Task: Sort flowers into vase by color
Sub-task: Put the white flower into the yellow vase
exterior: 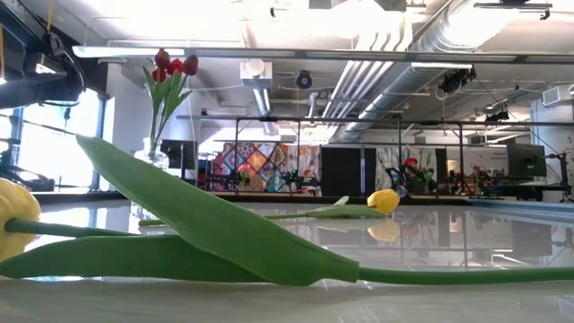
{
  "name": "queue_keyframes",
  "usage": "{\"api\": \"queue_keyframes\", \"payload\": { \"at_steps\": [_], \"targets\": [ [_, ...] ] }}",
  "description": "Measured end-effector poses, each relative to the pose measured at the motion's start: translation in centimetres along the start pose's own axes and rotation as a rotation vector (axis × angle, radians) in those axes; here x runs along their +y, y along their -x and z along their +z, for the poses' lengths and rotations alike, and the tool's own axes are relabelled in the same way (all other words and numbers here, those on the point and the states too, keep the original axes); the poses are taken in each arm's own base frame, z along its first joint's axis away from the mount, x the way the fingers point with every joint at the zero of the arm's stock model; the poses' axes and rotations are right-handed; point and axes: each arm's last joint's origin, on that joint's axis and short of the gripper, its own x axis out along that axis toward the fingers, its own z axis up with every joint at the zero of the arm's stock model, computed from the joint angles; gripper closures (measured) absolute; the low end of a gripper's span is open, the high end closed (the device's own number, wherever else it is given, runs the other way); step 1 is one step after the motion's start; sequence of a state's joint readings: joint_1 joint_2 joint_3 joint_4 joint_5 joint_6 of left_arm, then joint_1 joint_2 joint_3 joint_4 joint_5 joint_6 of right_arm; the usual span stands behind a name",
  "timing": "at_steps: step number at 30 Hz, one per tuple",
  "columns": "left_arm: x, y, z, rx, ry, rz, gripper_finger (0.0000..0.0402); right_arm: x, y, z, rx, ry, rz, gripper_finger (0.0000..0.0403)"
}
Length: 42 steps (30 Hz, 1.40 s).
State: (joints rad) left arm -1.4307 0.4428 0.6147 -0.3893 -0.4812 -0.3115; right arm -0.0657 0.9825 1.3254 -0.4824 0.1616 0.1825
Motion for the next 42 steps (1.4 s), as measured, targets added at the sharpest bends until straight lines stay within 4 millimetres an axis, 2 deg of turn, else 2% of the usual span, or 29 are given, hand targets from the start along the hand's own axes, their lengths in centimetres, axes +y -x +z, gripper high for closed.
{"api": "queue_keyframes", "payload": {
  "at_steps": [18,30,33,39,42],
  "targets": [
    [-0.46,-0.80,-0.32,0.033,-0.028,0.012,0.0401,0.00,0.00,0.00,0.000,0.000,0.000,0.0203],
    [-0.14,-0.78,-0.18,-0.002,-0.091,0.126,0.0401,0.00,0.00,0.00,0.000,0.000,0.000,0.0203],
    [-0.25,-0.79,-0.22,0.008,-0.063,0.087,0.0401,0.00,0.00,0.00,0.000,0.000,0.000,0.0203],
    [-0.86,-0.79,-0.22,0.053,0.035,-0.107,0.0401,0.00,0.00,0.00,0.000,0.000,0.000,0.0203],
    [-0.94,-0.78,-0.24,0.063,0.043,-0.131,0.0401,0.01,0.00,0.00,0.000,0.000,0.000,0.0203]
  ]
}}
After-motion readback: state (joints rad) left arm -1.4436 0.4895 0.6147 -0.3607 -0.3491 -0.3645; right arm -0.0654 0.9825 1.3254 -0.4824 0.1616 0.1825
